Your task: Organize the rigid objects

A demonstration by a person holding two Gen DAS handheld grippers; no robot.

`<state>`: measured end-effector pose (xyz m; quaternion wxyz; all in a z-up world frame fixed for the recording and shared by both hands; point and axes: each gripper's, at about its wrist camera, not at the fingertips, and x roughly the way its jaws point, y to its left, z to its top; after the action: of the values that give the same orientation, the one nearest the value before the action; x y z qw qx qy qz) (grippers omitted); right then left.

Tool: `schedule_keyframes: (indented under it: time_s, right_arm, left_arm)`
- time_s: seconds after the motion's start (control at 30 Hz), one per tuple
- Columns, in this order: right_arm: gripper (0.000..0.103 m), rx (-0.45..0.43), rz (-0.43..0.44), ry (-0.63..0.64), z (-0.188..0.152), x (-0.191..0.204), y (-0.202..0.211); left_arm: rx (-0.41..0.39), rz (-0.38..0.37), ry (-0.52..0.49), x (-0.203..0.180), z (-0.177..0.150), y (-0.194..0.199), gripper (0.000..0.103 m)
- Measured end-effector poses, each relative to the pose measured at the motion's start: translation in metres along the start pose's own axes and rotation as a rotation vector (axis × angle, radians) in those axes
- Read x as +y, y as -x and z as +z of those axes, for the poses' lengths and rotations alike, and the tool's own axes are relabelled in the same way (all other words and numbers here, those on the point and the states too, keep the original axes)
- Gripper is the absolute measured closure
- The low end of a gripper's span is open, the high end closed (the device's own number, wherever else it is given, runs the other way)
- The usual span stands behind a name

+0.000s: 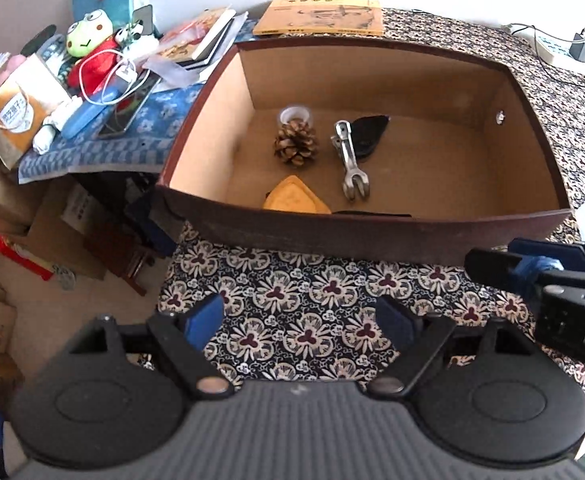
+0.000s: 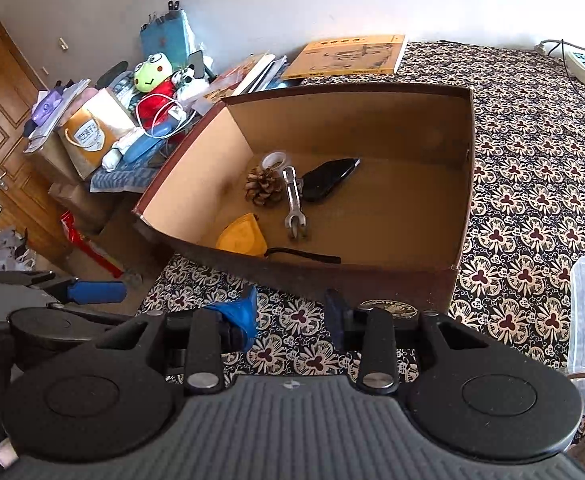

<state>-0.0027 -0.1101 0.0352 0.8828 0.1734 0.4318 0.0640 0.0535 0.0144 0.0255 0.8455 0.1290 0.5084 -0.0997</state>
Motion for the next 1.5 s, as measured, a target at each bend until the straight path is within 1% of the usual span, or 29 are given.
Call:
schedule_keyframes:
  time_s: [0.13, 0.33, 0.5, 0.6, 0.73, 0.83, 0.9, 1.13, 1.3, 1.5]
  right_arm:
    - [0.083, -0.012, 0.000, 0.002, 0.002, 0.003, 0.006]
    - [0.083, -0.071, -0.038, -0.005, 0.008, 0.005, 0.017]
    - [0.083, -0.146, -0.093, -0.040, 0.015, 0.005, 0.026]
    - [0.083, -0.192, -0.139, -0.074, 0.019, 0.004, 0.029]
    - [0.082, -0.227, -0.174, -0.114, 0.024, 0.005, 0.029]
    - [0.082, -0.249, -0.217, -0.125, 0.026, 0.011, 0.026]
    - [0.082, -0.260, -0.243, -0.130, 0.027, 0.014, 0.023]
    - [0.081, -0.282, -0.308, -0.182, 0.031, 0.022, 0.007]
    - [0.080, -0.289, -0.341, -0.202, 0.030, 0.031, -0.006]
    - [0.079, -0.294, -0.392, -0.196, 0.034, 0.037, -0.016]
  left_arm:
    - [0.006, -0.029, -0.008, 0.001, 0.004, 0.008, 0.018]
    - [-0.022, -0.065, -0.040, 0.002, 0.017, 0.019, 0.018]
    - [-0.065, -0.093, -0.093, -0.002, 0.035, 0.028, 0.018]
    - [-0.092, -0.095, -0.127, -0.003, 0.045, 0.031, 0.018]
    - [-0.111, -0.108, -0.156, 0.001, 0.059, 0.030, 0.018]
    - [-0.128, -0.099, -0.171, 0.006, 0.067, 0.026, 0.018]
    - [-0.144, -0.091, -0.182, 0.009, 0.073, 0.023, 0.018]
    - [-0.187, -0.102, -0.218, 0.016, 0.084, 0.010, 0.017]
    - [-0.198, -0.093, -0.235, 0.025, 0.086, -0.004, 0.017]
    - [-0.208, -0.090, -0.225, 0.037, 0.089, -0.015, 0.016]
